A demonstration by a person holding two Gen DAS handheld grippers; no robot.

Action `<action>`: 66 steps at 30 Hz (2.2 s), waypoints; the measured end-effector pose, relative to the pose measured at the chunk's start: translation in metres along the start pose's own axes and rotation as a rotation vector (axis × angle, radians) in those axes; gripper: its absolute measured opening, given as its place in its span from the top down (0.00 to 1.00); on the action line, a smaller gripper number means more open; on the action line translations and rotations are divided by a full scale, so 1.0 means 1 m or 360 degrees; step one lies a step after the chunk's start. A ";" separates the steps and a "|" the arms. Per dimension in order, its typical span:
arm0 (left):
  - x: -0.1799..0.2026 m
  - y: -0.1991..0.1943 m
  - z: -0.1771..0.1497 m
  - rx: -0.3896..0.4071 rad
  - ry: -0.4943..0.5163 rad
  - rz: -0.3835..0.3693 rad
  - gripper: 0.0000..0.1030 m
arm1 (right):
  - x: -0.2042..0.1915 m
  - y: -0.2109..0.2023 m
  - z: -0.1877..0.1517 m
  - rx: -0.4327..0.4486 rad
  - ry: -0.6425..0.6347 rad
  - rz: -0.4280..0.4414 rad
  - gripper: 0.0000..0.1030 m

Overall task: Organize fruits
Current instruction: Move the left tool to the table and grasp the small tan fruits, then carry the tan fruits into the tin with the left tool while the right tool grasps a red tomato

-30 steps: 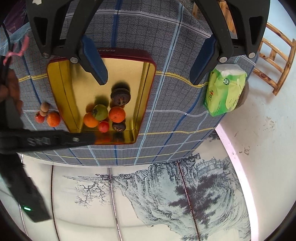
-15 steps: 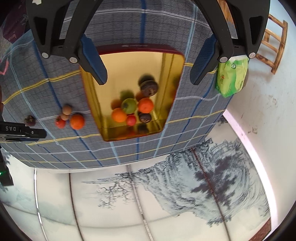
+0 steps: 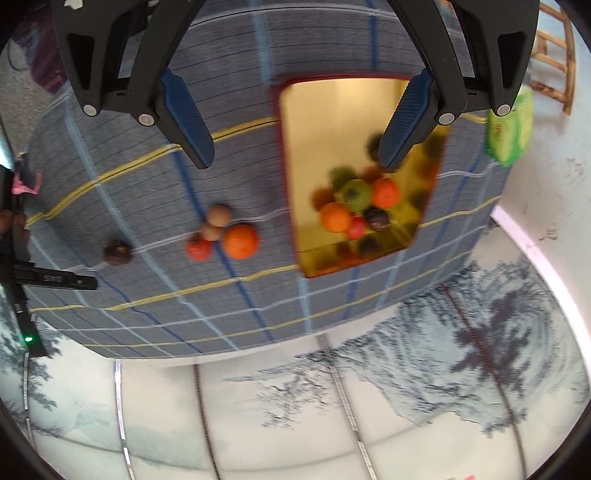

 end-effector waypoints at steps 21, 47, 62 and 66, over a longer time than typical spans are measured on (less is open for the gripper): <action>0.073 0.101 0.027 -0.0297 0.0026 -0.0289 0.43 | 0.019 0.003 -0.002 0.0055 0.0132 0.0193 0.43; 0.067 0.079 0.023 -0.0257 -0.0228 -0.0438 0.79 | -0.024 -0.002 0.005 0.0038 -0.0093 0.0289 0.40; 0.033 0.033 0.033 -0.0134 -0.0290 -0.0454 0.79 | -0.153 0.042 0.025 -0.0114 -0.0621 0.0482 0.42; 0.023 0.032 0.032 -0.0131 -0.0324 -0.0449 0.79 | -0.152 0.064 0.028 -0.0235 -0.0657 0.0401 0.49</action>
Point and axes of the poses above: each gripper's, at about its wrist camera, not at the fingertips, and y roughly the way its jaws point, x to its right, z to its top, the point moved 8 cm from there along y, roughly the way its jaws point, and after that the axes turned 8 degrees about -y, right-handed, at the moved point
